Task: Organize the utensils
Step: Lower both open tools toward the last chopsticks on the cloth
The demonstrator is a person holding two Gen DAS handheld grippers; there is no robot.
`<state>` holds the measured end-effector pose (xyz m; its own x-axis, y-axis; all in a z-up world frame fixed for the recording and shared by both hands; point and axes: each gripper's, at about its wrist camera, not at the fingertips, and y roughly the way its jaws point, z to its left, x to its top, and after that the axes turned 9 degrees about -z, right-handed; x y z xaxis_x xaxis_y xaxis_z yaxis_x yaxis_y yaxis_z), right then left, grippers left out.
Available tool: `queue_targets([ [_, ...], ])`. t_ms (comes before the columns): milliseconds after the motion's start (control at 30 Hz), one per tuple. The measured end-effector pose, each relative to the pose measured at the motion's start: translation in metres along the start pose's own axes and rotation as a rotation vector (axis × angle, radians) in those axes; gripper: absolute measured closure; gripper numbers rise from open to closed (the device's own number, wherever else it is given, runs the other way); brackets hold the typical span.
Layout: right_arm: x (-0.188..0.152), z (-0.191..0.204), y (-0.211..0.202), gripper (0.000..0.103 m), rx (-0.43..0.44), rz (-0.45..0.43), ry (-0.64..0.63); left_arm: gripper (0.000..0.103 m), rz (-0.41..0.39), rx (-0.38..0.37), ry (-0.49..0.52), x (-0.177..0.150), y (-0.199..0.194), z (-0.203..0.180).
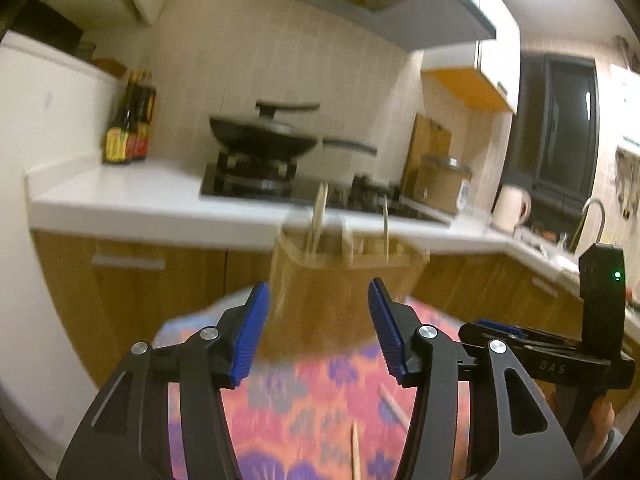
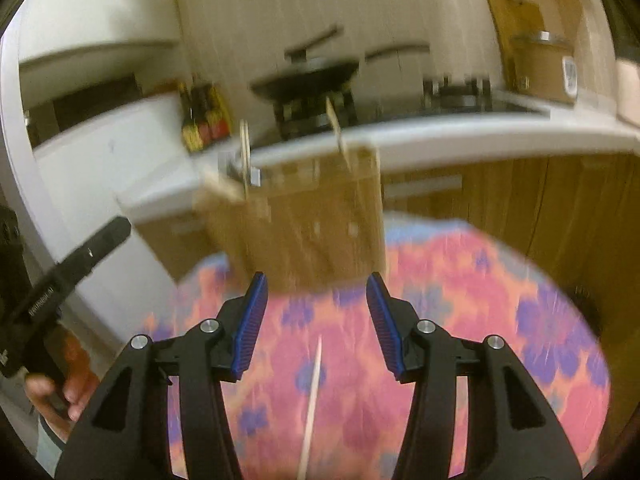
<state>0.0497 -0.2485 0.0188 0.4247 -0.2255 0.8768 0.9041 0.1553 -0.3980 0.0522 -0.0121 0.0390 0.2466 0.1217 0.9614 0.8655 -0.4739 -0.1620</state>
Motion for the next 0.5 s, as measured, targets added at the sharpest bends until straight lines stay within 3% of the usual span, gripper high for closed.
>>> queue_targets([
  [267,-0.061,0.012,0.019,0.055,0.015,0.209,-0.025,0.053,0.175,-0.011,-0.079,-0.053,-0.002,0.014],
  [500,-0.086,0.019,0.018,0.059,-0.012,0.238,-0.035,0.055,0.234,-0.015,-0.086,-0.076,-0.001,0.013],
])
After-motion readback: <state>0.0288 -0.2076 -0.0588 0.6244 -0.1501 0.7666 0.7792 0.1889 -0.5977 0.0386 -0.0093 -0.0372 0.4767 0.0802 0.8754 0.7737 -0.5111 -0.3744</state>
